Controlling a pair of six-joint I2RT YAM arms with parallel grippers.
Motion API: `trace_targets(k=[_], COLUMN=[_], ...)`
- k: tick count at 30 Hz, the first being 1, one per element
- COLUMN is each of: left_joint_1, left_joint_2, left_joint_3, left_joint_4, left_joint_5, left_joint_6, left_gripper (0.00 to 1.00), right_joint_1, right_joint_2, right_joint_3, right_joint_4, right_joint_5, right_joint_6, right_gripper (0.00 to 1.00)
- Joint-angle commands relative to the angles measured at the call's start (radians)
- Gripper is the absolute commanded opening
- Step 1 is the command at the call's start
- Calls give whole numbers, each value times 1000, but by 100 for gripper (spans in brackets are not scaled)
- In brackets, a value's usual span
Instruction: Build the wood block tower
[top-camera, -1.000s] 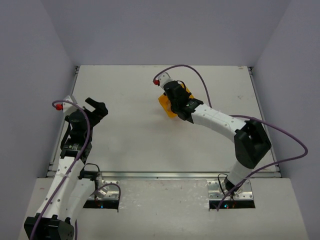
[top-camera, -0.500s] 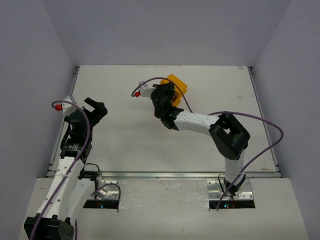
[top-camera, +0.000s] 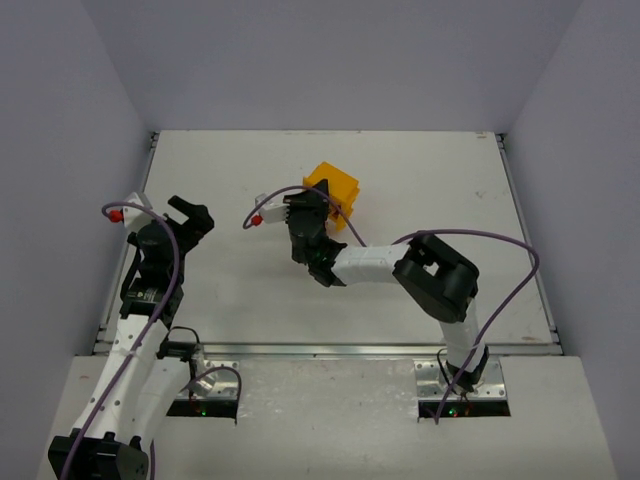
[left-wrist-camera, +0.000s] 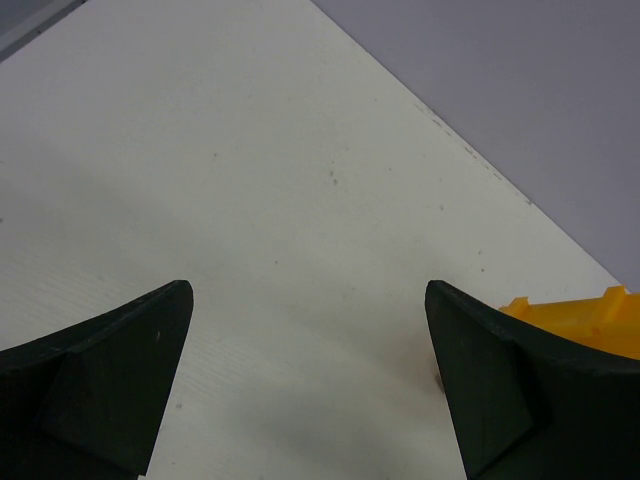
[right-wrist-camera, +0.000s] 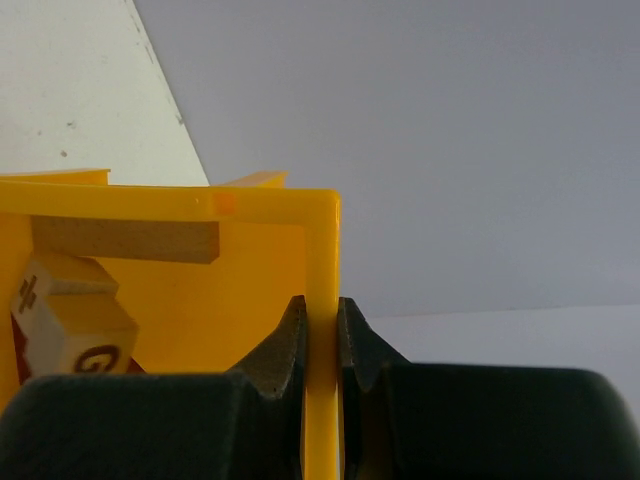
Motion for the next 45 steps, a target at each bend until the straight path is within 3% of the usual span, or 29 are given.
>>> trace_targets(k=[1,4,7,9,15,22,28,36,40,45], left_joint_1=[2,1,1,1,1,2,2,1,1,2], left_joint_2=[-13,-14,-10,-9,-13,-5,-6,-7,-8,-6], left_joint_3=[10,9,10,10,13,16,18,21,21,22], left_joint_4=[11,9,11,11,5,5,4,3,3,4], left_joint_5=[-10,-10,-10,-11,-8,-5,1,15,27,27], left_joint_6=[-7,-7,-6,-6,-4,-3,-1,-1,1,1], left_gripper=[100,100,100,100,100,100,100,100,100,100], right_joint_1=[16,24,47,47,71,66,58,-134,-272,-402], right_joint_2=[11,46,120,155,152,70,43,-130,-258,-288], right_joint_3=[2,12,52,91,131,52,9,-18,-84,-133], right_joint_4=[115,268,535,597,666,393,410,393,265,259], right_joint_5=[45,56,47,45,44,53,75,214,287,386], right_joint_6=[-31,-157,-416,-510,-589,-324,-284,-76,112,141], right_gripper=[0,0,0,0,0,0,0,0,0,0])
